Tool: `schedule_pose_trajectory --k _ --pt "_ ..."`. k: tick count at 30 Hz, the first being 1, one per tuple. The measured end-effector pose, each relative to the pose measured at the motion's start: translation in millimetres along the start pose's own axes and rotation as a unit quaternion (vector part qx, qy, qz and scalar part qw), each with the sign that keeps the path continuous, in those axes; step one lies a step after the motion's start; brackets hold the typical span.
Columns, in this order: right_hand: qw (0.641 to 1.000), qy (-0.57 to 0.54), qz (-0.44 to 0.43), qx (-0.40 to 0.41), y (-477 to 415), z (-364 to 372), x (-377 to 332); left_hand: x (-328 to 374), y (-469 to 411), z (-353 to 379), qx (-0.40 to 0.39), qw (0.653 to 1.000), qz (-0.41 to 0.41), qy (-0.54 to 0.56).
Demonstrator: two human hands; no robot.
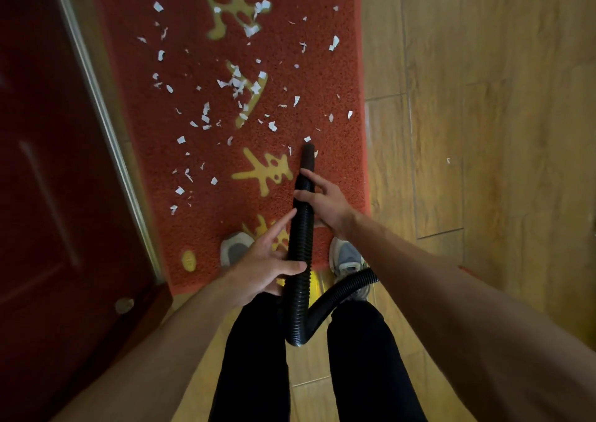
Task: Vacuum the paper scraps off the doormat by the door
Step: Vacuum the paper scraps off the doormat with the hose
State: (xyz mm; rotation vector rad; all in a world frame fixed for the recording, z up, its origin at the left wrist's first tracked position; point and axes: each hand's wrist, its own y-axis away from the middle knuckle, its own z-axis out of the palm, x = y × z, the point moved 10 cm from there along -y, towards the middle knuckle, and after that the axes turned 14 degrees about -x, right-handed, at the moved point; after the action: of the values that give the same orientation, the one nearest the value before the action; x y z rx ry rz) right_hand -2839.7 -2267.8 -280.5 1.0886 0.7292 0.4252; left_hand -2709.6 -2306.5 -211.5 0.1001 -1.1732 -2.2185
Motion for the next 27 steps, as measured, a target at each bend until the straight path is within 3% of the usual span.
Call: schedule_pose_trajectory --k 7,19,27 --pt "0.999 0.019 0.003 -0.035 -7 20 0 -9 12 -7 -0.001 1.0 0.011 0.026" --pt "0.999 0.001 -0.031 0.039 5 -41 -15 20 -25 17 -0.015 0.999 0.015 -0.028" --pt "0.999 0.031 -0.013 0.013 -10 -3 -21 18 -7 -8 -0.017 0.999 0.028 -0.006"
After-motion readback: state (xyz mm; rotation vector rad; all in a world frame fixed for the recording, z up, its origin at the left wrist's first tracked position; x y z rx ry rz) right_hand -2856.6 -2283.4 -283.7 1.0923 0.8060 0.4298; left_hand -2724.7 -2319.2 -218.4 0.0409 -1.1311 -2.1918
